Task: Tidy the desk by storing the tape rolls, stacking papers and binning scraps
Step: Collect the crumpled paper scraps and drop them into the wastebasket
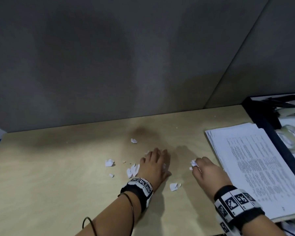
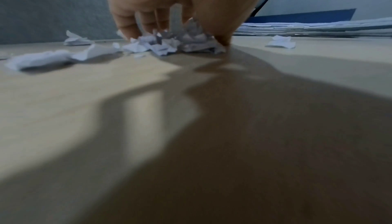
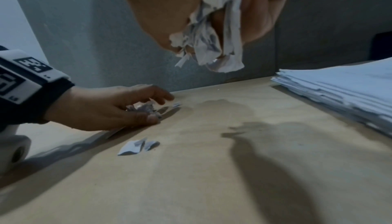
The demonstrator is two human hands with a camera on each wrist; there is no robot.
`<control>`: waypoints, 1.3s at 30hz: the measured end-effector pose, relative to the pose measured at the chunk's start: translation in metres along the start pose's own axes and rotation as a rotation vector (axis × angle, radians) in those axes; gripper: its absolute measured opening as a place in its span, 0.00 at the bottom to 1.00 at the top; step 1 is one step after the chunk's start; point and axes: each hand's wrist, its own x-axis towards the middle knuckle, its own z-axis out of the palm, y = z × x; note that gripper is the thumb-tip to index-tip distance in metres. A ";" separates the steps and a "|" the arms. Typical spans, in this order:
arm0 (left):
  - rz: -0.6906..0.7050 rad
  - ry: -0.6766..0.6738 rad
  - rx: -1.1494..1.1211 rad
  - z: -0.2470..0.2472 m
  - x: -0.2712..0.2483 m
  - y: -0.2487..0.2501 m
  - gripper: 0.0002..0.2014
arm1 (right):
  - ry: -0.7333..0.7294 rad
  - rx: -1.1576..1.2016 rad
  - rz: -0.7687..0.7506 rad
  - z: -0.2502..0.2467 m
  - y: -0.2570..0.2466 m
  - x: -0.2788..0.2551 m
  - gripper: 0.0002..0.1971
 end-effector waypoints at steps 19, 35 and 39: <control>-0.235 0.013 -0.230 -0.051 0.007 -0.023 0.17 | 0.010 0.047 0.098 -0.004 0.031 -0.021 0.13; 0.154 0.022 -0.219 -0.047 0.054 0.163 0.21 | 0.177 0.268 0.342 -0.046 0.146 -0.033 0.10; 0.273 -0.014 -0.214 -0.037 0.072 0.238 0.21 | 0.252 0.320 0.478 -0.055 0.206 -0.058 0.13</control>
